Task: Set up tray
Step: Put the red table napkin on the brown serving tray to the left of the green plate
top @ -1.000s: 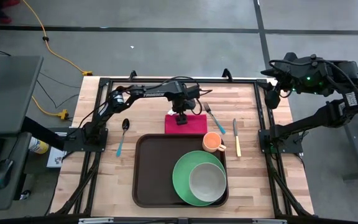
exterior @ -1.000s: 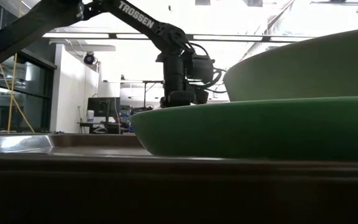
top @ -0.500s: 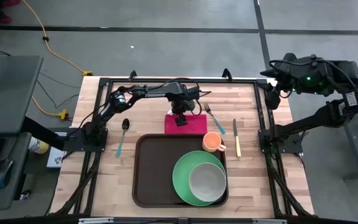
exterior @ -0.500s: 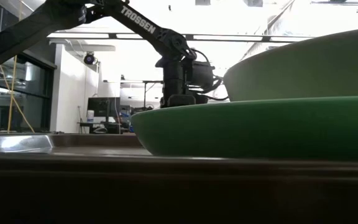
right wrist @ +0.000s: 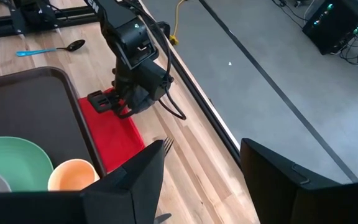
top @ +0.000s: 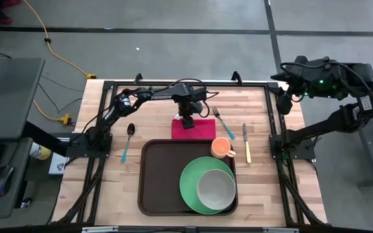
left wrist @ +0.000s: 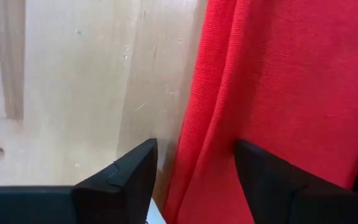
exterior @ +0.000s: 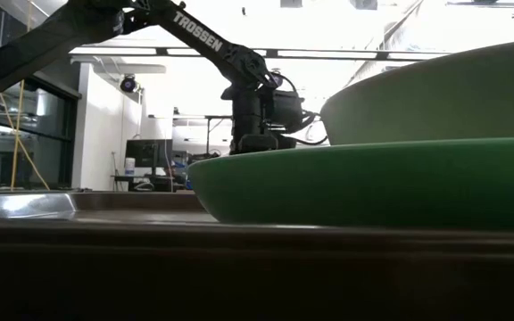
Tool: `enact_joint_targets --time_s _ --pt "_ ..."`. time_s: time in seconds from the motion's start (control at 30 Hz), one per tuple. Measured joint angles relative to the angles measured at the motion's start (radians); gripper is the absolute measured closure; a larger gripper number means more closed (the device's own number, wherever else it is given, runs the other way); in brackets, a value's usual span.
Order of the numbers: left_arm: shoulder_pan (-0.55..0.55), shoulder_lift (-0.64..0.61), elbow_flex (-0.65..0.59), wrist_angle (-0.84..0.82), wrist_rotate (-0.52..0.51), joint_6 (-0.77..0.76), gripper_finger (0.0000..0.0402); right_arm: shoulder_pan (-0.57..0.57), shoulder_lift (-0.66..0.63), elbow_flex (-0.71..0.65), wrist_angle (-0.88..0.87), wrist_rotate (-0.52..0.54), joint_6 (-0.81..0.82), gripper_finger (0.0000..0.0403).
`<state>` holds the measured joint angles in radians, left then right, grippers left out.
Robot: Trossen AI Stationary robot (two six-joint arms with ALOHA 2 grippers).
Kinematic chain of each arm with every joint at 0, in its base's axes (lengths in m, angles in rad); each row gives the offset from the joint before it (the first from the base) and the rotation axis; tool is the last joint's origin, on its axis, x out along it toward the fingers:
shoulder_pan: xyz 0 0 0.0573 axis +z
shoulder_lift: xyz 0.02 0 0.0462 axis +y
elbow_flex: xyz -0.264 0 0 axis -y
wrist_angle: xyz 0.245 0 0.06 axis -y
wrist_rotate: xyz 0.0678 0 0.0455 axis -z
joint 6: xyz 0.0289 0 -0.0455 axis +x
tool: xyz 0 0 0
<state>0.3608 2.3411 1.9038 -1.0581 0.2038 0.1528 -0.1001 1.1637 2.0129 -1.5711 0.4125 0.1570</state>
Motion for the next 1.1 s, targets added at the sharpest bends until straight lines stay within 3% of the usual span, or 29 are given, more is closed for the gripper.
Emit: enact_joint_targets --time_s 0.63,1.1 --pt "-0.059 0.055 0.003 0.022 -0.078 0.001 0.0194 0.0 0.0 0.0 0.0 -0.016 0.0 0.0212" --pt "-0.054 0.075 0.003 0.062 -0.018 0.016 0.035 0.0 0.0 0.0 0.0 -0.052 0.003 0.0212"
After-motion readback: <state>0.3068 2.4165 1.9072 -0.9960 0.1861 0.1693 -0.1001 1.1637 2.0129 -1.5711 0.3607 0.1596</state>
